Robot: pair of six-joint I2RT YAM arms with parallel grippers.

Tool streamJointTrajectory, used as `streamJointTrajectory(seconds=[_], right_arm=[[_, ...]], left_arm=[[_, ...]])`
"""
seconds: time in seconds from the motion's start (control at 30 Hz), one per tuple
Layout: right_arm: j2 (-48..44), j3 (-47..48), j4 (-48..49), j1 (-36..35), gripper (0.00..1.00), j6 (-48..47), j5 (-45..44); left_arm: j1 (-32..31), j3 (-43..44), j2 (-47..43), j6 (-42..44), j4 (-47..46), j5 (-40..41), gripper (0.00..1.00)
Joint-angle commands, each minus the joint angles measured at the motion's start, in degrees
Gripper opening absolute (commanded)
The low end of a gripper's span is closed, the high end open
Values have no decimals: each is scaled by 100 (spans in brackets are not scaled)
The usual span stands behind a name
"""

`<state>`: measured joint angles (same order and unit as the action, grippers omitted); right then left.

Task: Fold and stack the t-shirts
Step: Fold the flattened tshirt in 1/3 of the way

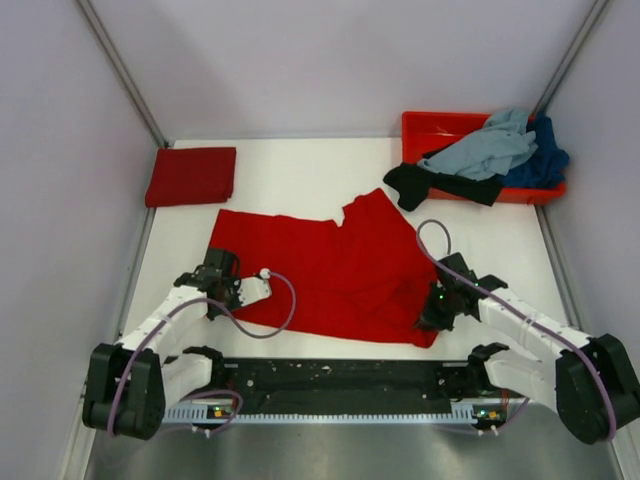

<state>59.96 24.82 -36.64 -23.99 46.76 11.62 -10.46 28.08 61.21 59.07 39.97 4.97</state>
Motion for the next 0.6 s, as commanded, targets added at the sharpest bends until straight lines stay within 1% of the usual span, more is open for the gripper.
streamJointTrajectory(seconds=[0.0, 0.03, 0.13, 0.2, 0.3, 0.33, 0.37, 0.43, 0.47, 0.5, 0.57], right_arm=[[-125, -100, 570, 43, 0, 403, -966], [-134, -65, 588, 113, 0, 404, -1099], [-55, 154, 641, 429, 0, 115, -1442], [137, 356, 772, 815, 0, -192, -1574], [699, 830, 896, 1290, 0, -684, -1688], [962, 1040, 861, 1344, 2, -851, -1741], [1269, 1234, 782, 1414, 14, -1018, -1759], [1552, 1630, 563, 1432, 46, -1300, -1855], [1606, 1814, 466, 1441, 54, -1406, -1908], [1589, 2034, 274, 1432, 56, -1468, -2013], [1422, 2298, -60, 1432, 57, -1573, -2311]], left_arm=[[9, -329, 154, 149, -947, 39, 12], [9, -373, 137, 140, -938, 39, 0], [9, -408, 93, 96, -710, 153, 0], [9, -382, 23, 35, -386, 197, 0], [-9, -224, -127, -184, 36, 22, 0], [-9, -163, -153, -290, 177, -118, 0], [-18, -119, -171, -404, 309, -302, 0], [-44, -135, -241, -475, 433, -418, 0], [-53, -179, -285, -475, 433, -409, 0], [-53, -223, -337, -484, 424, -383, 0], [-53, -294, -417, -501, 407, -287, 0]])
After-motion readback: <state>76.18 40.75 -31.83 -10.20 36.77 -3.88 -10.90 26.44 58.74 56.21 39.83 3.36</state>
